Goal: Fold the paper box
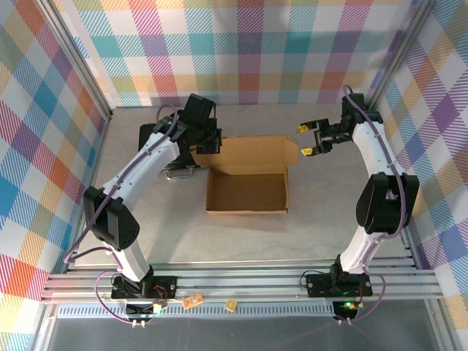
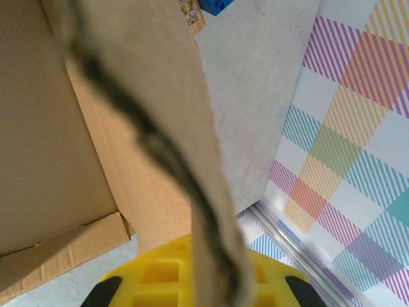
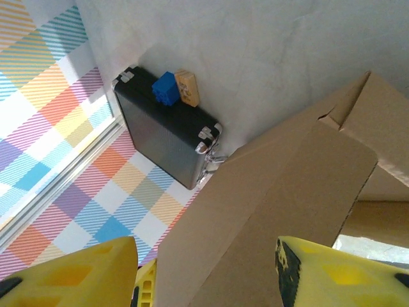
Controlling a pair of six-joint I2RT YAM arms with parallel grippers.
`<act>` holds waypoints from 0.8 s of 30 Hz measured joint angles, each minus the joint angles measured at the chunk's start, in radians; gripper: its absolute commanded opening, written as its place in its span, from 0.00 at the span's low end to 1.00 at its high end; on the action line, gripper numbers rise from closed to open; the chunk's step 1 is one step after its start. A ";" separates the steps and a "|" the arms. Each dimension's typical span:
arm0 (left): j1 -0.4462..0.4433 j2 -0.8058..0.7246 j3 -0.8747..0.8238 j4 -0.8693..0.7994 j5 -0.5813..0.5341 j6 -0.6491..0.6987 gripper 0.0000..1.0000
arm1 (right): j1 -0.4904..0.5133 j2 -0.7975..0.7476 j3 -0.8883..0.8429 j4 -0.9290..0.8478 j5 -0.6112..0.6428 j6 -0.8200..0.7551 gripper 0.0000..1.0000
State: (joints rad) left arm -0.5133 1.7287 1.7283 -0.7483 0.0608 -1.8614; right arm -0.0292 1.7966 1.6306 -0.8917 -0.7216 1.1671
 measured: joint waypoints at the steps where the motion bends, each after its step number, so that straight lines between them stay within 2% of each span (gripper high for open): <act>1: 0.000 0.000 0.000 0.000 0.000 0.000 0.00 | 0.003 0.000 0.000 0.002 -0.007 0.001 0.59; 6: -0.003 0.000 -0.004 0.003 -0.001 0.000 0.00 | 0.017 -0.001 -0.017 0.023 -0.039 0.005 0.60; 13: -0.003 0.000 -0.006 0.019 -0.002 0.000 0.00 | 0.038 -0.013 -0.125 0.039 -0.074 0.038 0.63; 24: -0.011 0.000 -0.006 0.023 -0.002 0.000 0.00 | 0.058 -0.064 -0.175 0.130 -0.105 0.145 0.66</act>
State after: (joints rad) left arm -0.5247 1.7283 1.7226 -0.7258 0.0586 -1.8614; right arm 0.0292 1.7329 1.4551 -0.7620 -0.8265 1.3121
